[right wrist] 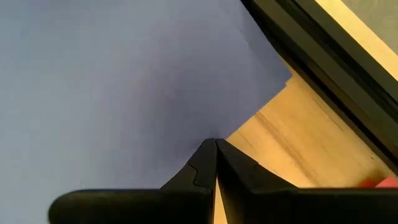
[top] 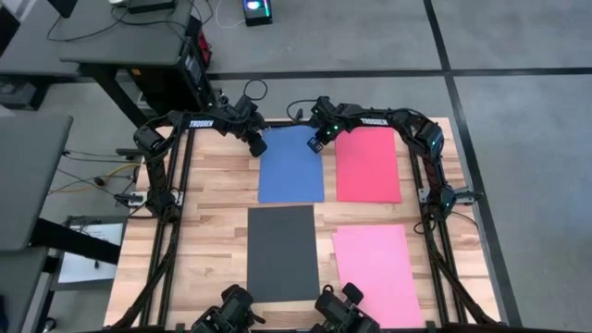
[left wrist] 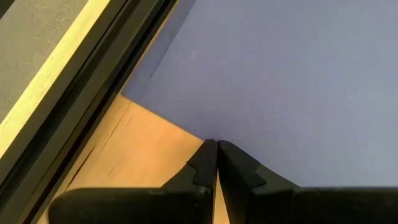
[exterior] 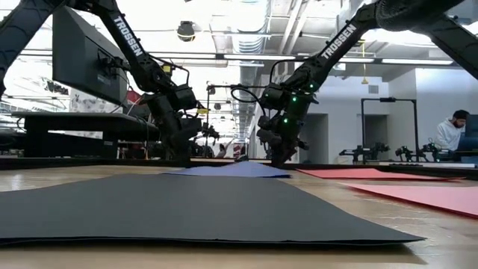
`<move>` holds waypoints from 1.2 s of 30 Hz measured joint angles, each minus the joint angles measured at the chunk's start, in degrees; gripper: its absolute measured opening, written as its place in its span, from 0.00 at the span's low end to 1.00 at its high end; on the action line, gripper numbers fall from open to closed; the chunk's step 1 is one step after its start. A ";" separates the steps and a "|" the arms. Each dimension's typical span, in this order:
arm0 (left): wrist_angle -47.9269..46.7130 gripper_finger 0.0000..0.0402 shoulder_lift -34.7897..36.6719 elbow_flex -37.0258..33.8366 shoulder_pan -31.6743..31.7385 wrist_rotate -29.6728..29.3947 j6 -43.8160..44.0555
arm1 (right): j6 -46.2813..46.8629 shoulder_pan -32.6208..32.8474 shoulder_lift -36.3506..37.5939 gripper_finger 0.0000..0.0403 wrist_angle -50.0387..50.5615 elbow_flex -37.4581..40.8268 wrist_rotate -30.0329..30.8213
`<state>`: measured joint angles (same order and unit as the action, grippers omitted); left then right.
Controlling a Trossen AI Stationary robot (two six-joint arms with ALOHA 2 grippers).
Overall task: Organize paper
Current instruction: Adjust the stacked colored papers
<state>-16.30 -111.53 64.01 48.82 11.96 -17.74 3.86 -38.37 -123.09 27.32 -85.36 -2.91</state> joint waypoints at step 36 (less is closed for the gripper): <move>-2.75 0.00 3.42 -0.20 1.49 -2.40 1.74 | -0.04 -0.83 5.19 0.00 8.17 0.12 6.22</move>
<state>-19.05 -108.10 63.81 50.30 9.56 -16.00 3.81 -39.20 -117.89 35.49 -85.24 3.31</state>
